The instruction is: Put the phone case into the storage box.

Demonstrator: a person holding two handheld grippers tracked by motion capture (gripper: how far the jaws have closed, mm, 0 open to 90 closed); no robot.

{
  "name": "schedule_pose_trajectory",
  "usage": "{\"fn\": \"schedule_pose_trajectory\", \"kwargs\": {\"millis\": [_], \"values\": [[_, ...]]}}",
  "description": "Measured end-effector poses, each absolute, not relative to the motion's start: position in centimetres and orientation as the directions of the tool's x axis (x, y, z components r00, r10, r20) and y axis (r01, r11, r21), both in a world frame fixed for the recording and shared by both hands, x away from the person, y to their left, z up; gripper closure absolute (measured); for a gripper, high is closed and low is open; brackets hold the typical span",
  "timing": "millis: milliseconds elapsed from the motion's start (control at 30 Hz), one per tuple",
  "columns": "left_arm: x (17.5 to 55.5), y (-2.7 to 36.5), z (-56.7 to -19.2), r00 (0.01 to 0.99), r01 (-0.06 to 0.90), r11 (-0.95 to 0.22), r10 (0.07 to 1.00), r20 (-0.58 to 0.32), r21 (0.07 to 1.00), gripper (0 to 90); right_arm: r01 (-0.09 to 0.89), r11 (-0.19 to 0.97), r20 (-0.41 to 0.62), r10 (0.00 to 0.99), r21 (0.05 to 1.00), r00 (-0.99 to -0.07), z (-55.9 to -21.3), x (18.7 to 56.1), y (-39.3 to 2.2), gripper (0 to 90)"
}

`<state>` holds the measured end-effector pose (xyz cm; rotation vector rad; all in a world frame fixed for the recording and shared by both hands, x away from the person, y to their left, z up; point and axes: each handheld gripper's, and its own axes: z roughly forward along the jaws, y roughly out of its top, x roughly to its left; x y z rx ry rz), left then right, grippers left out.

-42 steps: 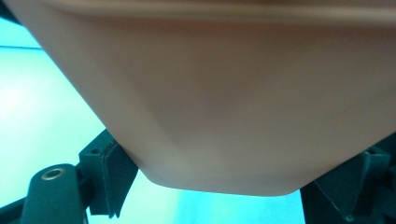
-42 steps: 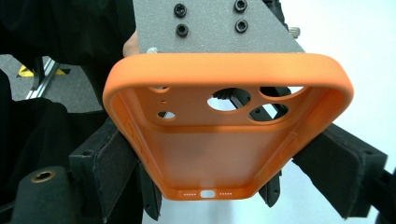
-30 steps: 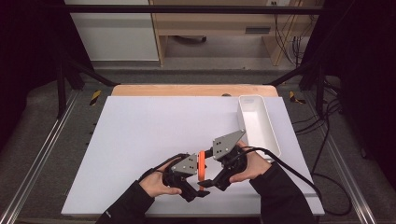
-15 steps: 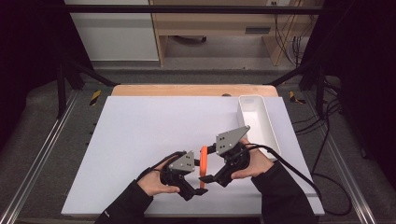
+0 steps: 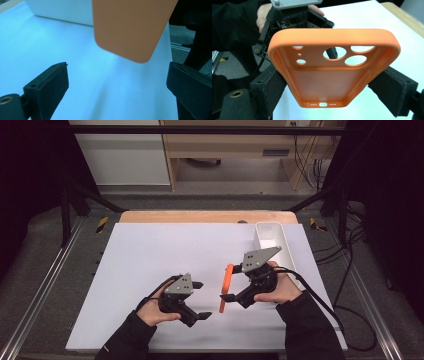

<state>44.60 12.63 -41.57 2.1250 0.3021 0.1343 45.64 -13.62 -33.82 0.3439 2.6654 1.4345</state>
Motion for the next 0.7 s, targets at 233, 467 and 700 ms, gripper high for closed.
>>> {"fn": "schedule_pose_trajectory", "kwargs": {"millis": [233, 467, 700], "values": [[45.0, 14.4, -41.4, 0.942, 0.195, -0.471, 0.334, -0.031, 0.86, 3.5, 0.175, 0.514, 0.013, 0.304, 0.839, -0.953, -33.4, 45.7, -14.8, 16.3], [45.1, 16.0, -41.5, 0.922, 0.218, -0.452, 0.387, -0.03, 0.865, 3.1, 0.192, 0.487, 0.012, 0.349, 0.852, -0.937, -33.0, 45.7, -15.6, 16.2], [45.2, 17.9, -41.3, 0.893, 0.242, -0.408, 0.449, -0.038, 0.88, 2.4, 0.217, 0.443, 0.018, 0.411, 0.87, -0.912, -32.5, 45.8, -16.3, 16.2]]}}
